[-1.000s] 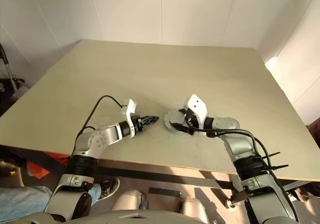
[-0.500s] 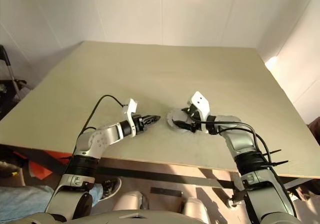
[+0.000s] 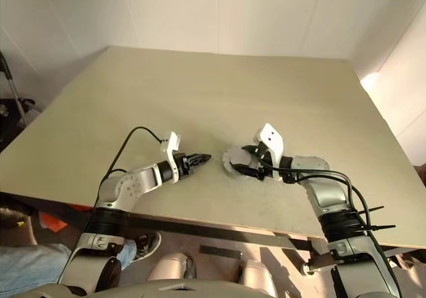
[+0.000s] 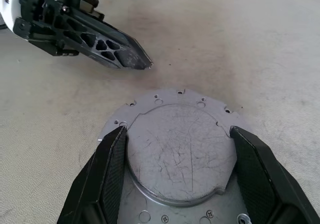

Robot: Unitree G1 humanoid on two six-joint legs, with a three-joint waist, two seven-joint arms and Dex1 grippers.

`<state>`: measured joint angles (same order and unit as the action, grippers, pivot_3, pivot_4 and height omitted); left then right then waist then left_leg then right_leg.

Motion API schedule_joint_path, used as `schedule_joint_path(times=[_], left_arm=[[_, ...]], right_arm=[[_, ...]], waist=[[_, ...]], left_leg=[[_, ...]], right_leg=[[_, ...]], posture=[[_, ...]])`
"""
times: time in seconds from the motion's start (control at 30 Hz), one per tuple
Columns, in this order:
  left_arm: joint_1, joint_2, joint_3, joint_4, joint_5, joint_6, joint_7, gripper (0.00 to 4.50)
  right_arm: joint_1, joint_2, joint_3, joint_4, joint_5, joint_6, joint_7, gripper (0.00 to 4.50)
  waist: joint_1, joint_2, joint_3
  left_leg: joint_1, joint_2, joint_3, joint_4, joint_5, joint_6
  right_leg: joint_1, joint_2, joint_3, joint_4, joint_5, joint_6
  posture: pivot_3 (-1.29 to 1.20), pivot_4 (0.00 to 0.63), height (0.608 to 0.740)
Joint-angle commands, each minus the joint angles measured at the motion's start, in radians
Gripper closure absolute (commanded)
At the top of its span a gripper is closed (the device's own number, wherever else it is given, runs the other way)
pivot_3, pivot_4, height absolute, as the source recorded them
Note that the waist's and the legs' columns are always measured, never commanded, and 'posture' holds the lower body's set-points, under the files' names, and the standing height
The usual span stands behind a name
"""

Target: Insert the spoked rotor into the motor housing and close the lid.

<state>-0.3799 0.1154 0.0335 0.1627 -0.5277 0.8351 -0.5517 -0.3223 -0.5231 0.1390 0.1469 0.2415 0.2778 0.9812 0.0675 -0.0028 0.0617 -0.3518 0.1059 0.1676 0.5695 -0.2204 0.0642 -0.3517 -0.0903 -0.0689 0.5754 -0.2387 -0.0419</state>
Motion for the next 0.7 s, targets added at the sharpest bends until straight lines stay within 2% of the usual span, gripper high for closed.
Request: schedule_joint_path(times=[0.03, 0.17, 0.33, 0.43, 0.6, 0.7], left_arm=[[-0.018, 0.001, 0.002, -0.023, -0.008, -0.008, -0.005, 2.73], [-0.021, 0.001, 0.000, -0.018, -0.006, -0.009, -0.006, 2.73], [-0.030, -0.008, 0.014, -0.017, -0.019, -0.006, -0.002, 2.73], [-0.062, -0.038, 0.063, -0.002, -0.060, 0.021, 0.027, 2.73], [-0.154, -0.106, 0.152, 0.058, -0.139, 0.069, 0.078, 2.73], [-0.204, -0.134, 0.172, 0.098, -0.163, 0.094, 0.088, 3.31]], right_arm=[[0.015, -0.016, -0.011, 0.029, -0.021, 0.040, -0.028, 1.36], [0.013, -0.017, -0.013, 0.024, -0.026, 0.050, -0.036, 1.36], [0.018, -0.035, 0.061, 0.083, -0.145, -0.005, -0.082, 1.36], [0.020, -0.032, 0.071, 0.094, -0.151, -0.016, -0.086, 1.36], [0.012, -0.034, 0.081, 0.107, -0.148, -0.022, -0.085, 1.36], [0.007, -0.033, 0.086, 0.115, -0.149, -0.025, -0.087, 1.36]], waist=[[0.000, 0.000, 0.000], [0.002, 0.001, 0.001], [0.001, 0.001, 0.001], [0.001, 0.001, 0.001], [0.001, 0.001, 0.001], [0.001, 0.001, 0.001]], left_leg=[[0.000, 0.000, 0.000, -0.001, 0.000, -0.001], [-0.001, 0.002, 0.000, -0.001, 0.001, -0.001], [0.002, 0.002, 0.000, 0.001, 0.000, -0.002], [0.003, 0.002, 0.000, 0.001, 0.001, -0.003], [0.003, 0.003, 0.001, 0.002, 0.002, -0.004], [0.004, 0.004, 0.001, 0.003, 0.002, -0.004]], right_leg=[[-0.001, 0.000, 0.000, 0.000, 0.000, 0.000], [-0.001, 0.001, -0.002, 0.000, 0.000, 0.000], [0.003, 0.001, -0.002, -0.001, 0.000, 0.000], [0.003, 0.001, -0.002, -0.001, -0.004, 0.007], [0.004, 0.001, -0.002, -0.001, -0.004, 0.007], [0.005, 0.001, -0.002, -0.001, -0.004, 0.007]], posture=[[0.00, 0.000, 0.740], [0.00, 0.000, 0.740], [0.00, 0.000, 0.740], [0.00, 0.000, 0.740], [0.00, 0.000, 0.740], [0.00, 0.000, 0.740]])
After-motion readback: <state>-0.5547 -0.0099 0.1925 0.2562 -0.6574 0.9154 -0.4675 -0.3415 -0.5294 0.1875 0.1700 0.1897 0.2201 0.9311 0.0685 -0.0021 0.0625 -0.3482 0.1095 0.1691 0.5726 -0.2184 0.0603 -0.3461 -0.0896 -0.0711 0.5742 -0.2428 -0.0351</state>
